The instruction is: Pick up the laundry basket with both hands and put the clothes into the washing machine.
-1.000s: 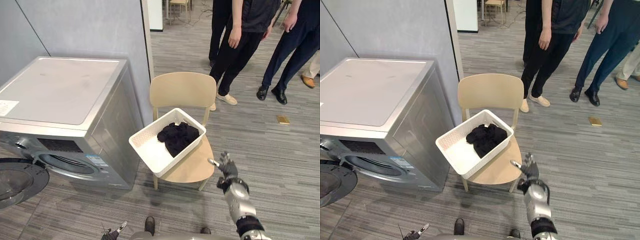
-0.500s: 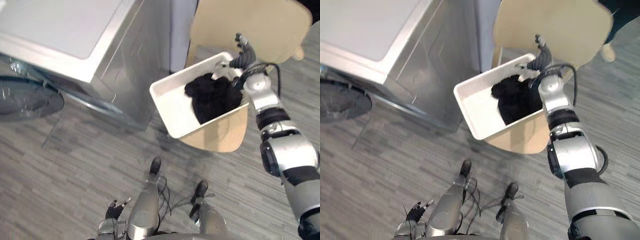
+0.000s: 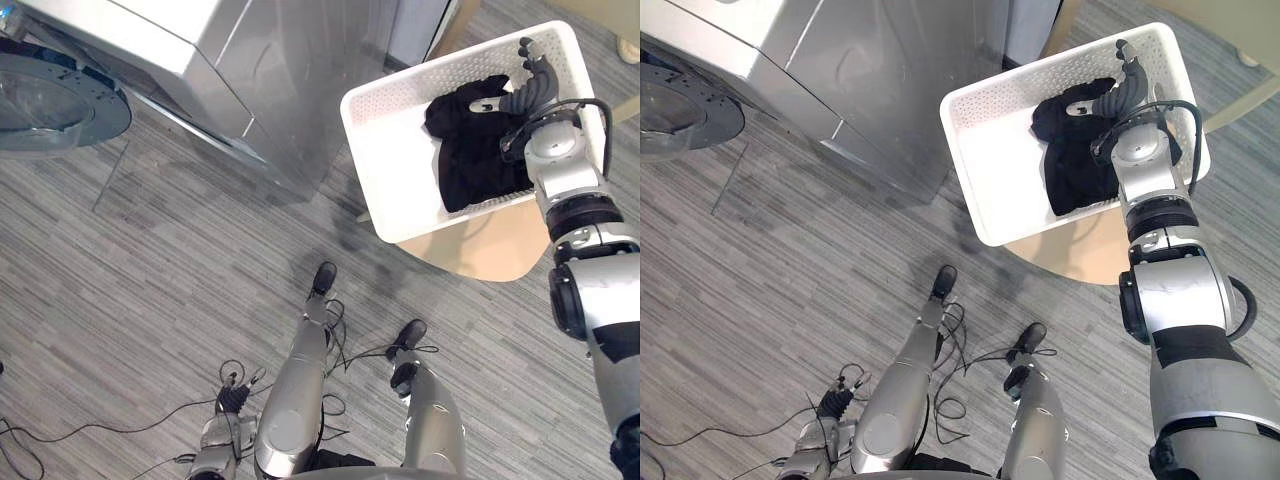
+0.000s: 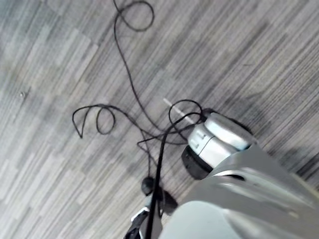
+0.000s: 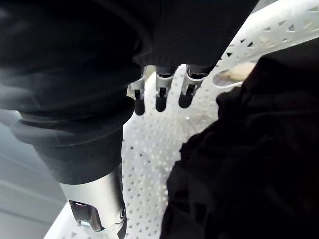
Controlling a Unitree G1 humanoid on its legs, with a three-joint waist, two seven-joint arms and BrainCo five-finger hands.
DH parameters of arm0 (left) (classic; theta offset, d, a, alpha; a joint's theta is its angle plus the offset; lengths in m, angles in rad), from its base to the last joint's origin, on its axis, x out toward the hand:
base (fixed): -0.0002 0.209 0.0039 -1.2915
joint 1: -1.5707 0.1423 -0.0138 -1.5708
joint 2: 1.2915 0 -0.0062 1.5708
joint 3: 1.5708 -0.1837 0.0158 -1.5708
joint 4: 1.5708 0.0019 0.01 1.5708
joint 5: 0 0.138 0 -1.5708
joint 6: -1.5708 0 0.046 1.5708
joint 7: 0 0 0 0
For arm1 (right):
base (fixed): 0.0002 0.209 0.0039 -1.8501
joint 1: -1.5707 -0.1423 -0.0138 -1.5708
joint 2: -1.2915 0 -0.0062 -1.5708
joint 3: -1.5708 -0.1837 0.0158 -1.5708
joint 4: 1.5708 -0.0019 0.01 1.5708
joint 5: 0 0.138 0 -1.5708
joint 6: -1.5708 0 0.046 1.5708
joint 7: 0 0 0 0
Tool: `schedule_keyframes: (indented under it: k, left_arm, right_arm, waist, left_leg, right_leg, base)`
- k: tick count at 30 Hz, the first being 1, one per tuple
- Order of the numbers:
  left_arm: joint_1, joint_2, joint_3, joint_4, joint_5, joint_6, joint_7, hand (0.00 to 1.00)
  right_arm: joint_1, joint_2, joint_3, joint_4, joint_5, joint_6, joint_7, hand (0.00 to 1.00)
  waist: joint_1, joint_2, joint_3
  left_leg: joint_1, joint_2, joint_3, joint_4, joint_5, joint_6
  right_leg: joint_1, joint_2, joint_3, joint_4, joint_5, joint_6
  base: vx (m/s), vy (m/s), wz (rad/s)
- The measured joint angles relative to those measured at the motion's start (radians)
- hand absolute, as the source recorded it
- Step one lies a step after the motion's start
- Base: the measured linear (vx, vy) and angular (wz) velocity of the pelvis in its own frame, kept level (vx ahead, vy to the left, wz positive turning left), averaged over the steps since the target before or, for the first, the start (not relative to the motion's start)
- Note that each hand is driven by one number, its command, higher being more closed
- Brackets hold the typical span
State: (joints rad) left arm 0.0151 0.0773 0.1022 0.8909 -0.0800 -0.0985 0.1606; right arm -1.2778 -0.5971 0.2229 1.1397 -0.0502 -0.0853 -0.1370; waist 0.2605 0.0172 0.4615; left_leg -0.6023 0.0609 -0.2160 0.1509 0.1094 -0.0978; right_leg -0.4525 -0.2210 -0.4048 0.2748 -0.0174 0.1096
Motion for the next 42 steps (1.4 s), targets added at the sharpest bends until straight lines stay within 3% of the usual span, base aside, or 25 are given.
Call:
schedule_keyframes:
  k: [16, 20, 31, 32, 42]
  left_arm:
    - [-0.038, -0.038, 0.028, -0.085, -0.036, -0.001, 0.02, 0.0]
    - [-0.038, -0.045, 0.043, -0.108, -0.039, -0.011, 0.021, 0.0]
    - [-0.04, -0.075, 0.067, -0.108, -0.065, -0.022, 0.021, 0.0]
    - [-0.041, -0.075, 0.067, -0.108, -0.065, -0.022, 0.021, 0.0]
    - [-0.046, -0.089, 0.094, -0.121, -0.066, -0.022, 0.02, 0.0]
  right_arm:
    - [-0.028, -0.115, 0.22, -0.096, 0.001, 0.022, -0.034, 0.0]
    - [-0.068, -0.138, 0.258, -0.1, 0.0, 0.022, -0.037, 0.0]
    - [-0.096, -0.196, 0.307, -0.105, -0.033, 0.022, -0.076, 0.0]
    - [-0.097, -0.196, 0.308, -0.105, -0.037, 0.022, -0.077, 1.0]
    - [-0.085, -0.207, 0.325, -0.104, -0.078, 0.023, -0.076, 1.0]
  waist:
    - [0.001, -0.013, 0.013]
    - [0.008, -0.025, 0.023]
    - [0.032, -0.025, 0.024]
    - [0.033, -0.025, 0.024]
    - [0.054, -0.025, 0.024]
  left_leg:
    - [-0.206, 0.019, -0.016, 0.076, 0.002, -0.008]
    - [-0.265, 0.024, -0.031, 0.091, 0.006, -0.013]
    - [-0.382, 0.028, -0.067, 0.143, 0.004, -0.029]
    - [-0.389, 0.028, -0.07, 0.147, 0.003, -0.03]
    - [-0.394, 0.044, -0.072, 0.18, -0.009, -0.042]
  right_leg:
    - [-0.215, -0.006, -0.019, 0.137, -0.047, -0.033]
    - [-0.273, -0.008, -0.036, 0.176, -0.068, -0.043]
    - [-0.379, -0.016, -0.068, 0.257, -0.11, -0.061]
    - [-0.386, -0.016, -0.071, 0.263, -0.113, -0.063]
    - [-0.382, -0.016, -0.095, 0.283, -0.116, -0.068]
  base:
    - [-0.04, -0.031, -0.02]
    - [0.0, -0.037, 0.02]
    - [0.03, -0.021, 0.03]
    - [0.05, -0.023, 0.0]
    - [0.07, -0.03, -0.04]
